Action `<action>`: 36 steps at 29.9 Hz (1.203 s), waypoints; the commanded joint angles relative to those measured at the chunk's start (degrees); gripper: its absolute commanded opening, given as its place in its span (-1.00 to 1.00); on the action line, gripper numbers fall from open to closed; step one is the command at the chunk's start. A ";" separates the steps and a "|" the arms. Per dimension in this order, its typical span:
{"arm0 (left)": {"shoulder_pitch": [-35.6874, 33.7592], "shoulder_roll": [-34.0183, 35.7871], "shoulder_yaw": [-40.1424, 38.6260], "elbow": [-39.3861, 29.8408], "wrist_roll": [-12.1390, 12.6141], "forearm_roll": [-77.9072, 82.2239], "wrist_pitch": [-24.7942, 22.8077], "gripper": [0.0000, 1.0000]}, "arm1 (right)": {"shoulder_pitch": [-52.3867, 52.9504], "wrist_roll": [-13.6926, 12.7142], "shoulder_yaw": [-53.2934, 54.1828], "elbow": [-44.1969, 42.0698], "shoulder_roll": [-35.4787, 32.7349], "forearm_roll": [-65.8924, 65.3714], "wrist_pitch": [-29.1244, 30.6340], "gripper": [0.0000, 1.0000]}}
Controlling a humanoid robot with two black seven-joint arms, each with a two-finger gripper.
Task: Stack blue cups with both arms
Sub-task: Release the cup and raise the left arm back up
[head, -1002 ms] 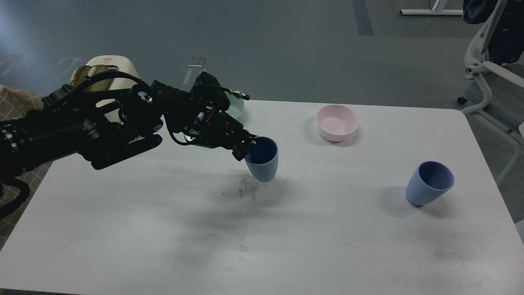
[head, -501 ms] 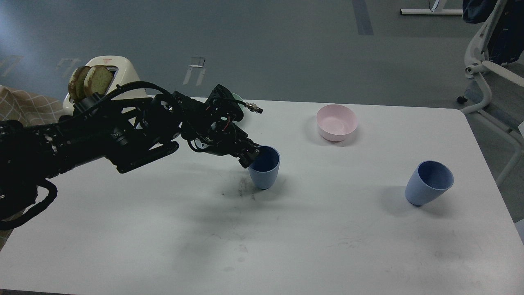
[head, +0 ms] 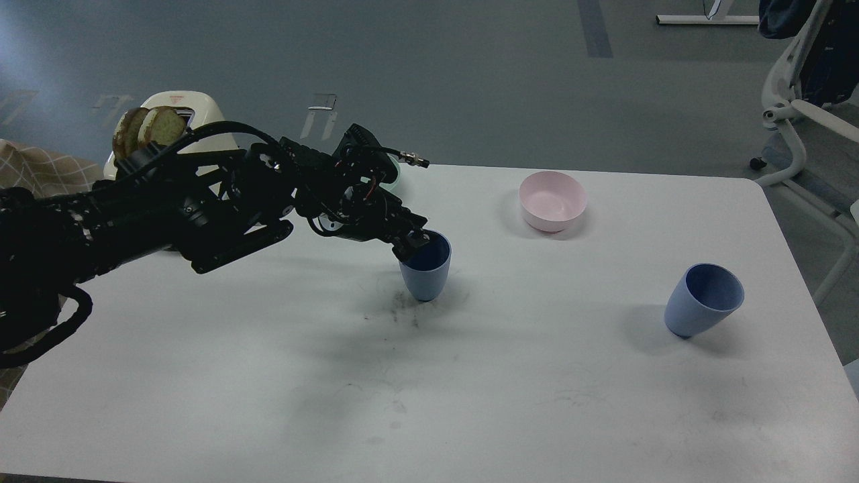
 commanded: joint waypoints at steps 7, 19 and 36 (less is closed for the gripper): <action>-2.95 0.71 -1.35 -0.36 -0.25 -5.11 0.04 0.68 | -0.29 -0.05 -0.07 0.08 -0.53 0.09 0.00 1.00; -1.82 7.30 -19.87 1.92 -0.25 -40.41 0.83 0.95 | -9.17 -0.05 -0.69 16.06 -8.44 -10.07 0.00 1.00; 12.87 10.12 -48.72 11.59 0.01 -83.60 0.66 0.95 | -15.92 2.14 -2.00 44.98 -14.07 -68.89 0.00 1.00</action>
